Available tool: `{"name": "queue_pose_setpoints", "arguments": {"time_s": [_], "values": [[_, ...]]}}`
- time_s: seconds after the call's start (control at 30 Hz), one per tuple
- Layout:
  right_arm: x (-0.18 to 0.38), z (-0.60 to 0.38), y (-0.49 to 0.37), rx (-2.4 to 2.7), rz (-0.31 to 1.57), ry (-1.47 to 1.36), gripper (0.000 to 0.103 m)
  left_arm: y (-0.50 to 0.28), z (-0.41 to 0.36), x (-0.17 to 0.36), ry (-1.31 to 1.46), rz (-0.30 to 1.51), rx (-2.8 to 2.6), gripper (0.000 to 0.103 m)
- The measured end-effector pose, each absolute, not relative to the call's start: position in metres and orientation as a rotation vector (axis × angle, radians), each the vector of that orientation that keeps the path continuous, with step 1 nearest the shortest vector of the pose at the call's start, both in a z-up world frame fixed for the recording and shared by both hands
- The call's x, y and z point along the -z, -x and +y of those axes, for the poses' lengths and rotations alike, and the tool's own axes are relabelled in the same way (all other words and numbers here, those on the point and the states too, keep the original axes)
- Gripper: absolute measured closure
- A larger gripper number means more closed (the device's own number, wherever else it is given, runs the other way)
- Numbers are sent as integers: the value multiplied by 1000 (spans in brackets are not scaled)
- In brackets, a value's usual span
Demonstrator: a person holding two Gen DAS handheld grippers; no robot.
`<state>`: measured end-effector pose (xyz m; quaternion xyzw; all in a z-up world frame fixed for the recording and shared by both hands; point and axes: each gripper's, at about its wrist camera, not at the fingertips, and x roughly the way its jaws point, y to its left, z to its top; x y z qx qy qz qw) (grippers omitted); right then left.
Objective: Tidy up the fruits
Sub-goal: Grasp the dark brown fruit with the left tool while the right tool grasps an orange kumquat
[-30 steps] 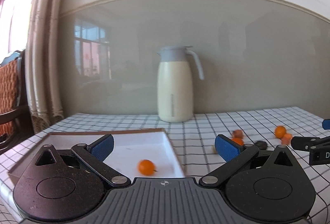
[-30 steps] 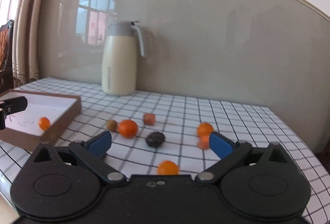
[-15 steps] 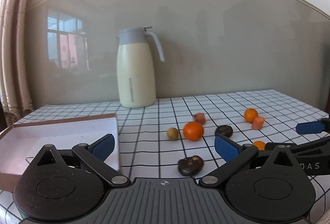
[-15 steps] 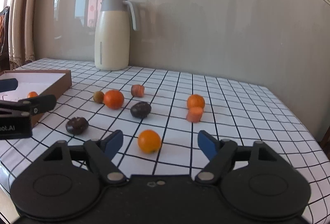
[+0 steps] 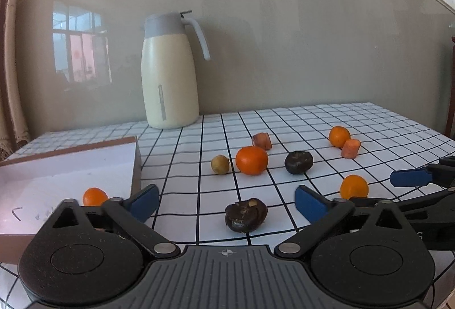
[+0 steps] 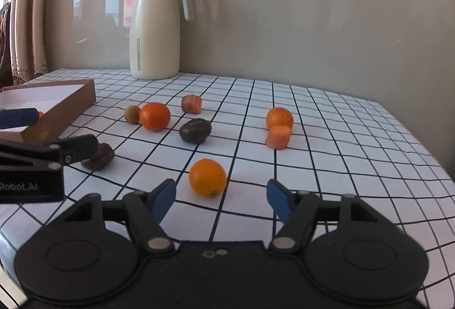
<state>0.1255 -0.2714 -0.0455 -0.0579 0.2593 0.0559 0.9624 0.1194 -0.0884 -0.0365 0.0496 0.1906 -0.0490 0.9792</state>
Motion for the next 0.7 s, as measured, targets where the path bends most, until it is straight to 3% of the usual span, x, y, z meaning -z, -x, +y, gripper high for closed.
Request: {"name": "queue_pose_setpoints", "arguments": {"time_s": [0.33,0.5,0.7], "values": [[47,-268,-135,-120,522,102,43,-135,-88,50,-103,452,101,12],[47,-267,-140,-119,519,95,45,-144,-83,54,-69,486,104,21],[49,-266,-144,-122,532,101,54,-147,-88,56,-68,487,115,24]]}}
